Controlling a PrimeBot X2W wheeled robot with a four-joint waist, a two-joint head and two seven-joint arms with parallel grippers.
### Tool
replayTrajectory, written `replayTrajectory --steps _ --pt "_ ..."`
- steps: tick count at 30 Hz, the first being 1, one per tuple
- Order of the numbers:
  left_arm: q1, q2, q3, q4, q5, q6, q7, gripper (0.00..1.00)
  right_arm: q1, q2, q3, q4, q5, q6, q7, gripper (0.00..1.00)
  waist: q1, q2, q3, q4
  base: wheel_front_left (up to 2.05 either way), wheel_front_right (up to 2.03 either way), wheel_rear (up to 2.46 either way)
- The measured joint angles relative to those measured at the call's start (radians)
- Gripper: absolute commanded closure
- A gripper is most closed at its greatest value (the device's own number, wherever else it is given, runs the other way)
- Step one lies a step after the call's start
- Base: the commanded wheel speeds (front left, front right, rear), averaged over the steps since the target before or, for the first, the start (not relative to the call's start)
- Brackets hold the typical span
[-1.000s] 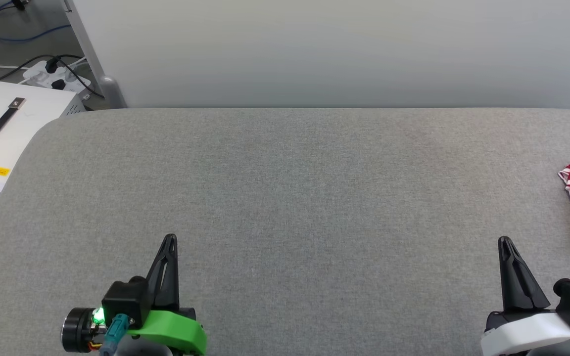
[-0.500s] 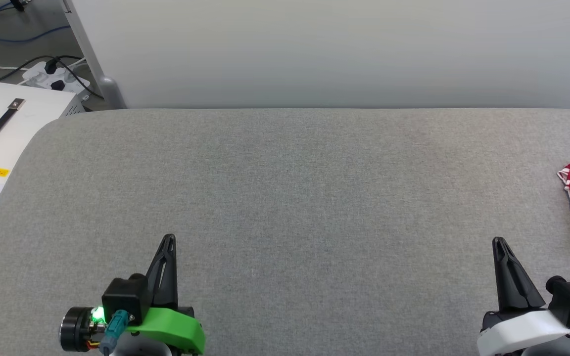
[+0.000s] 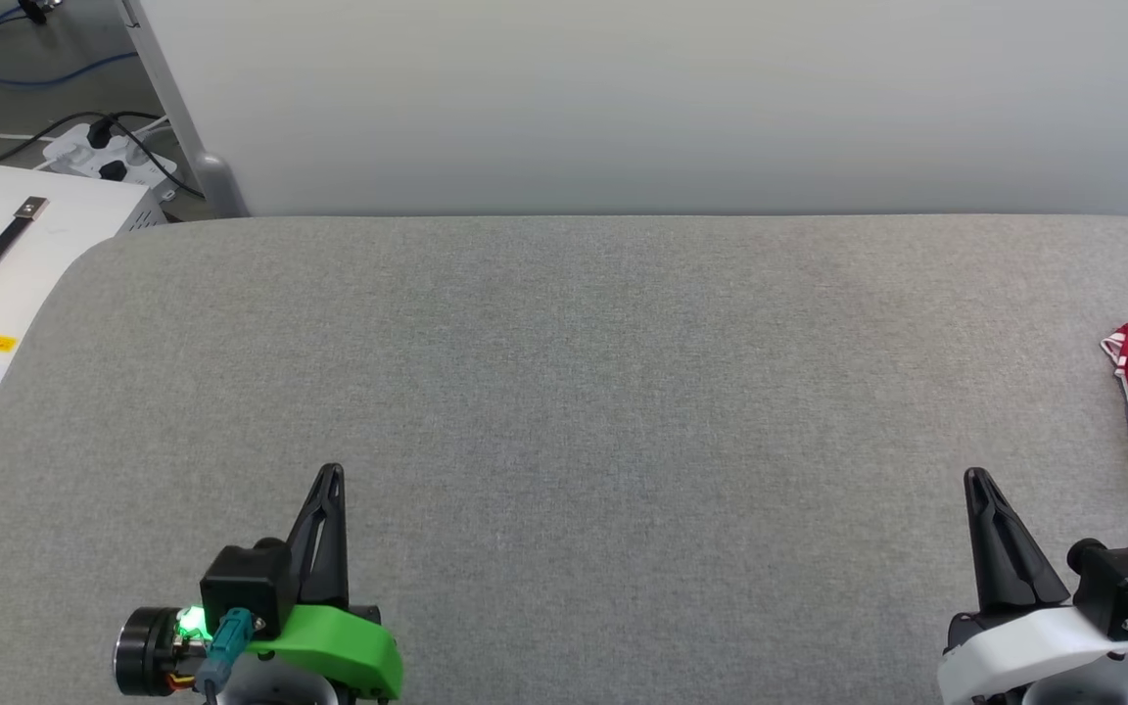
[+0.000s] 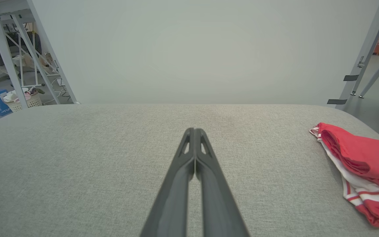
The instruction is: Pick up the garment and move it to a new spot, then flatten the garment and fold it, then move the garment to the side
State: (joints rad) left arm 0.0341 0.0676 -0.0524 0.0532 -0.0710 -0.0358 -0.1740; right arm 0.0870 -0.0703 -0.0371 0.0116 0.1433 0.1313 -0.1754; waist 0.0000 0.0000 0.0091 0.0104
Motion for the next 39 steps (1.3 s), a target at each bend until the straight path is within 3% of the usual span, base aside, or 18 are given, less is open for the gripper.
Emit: replayTrajectory --steps 39 --pt "-0.004 -0.005 0.024 -0.022 0.031 0.014 0.078 1.00 -0.032 0.008 0.015 -0.002 -0.062 0.000 0.079 1.00 0.0000 0.0000 -0.004 -0.005 0.00 0.00 0.00"
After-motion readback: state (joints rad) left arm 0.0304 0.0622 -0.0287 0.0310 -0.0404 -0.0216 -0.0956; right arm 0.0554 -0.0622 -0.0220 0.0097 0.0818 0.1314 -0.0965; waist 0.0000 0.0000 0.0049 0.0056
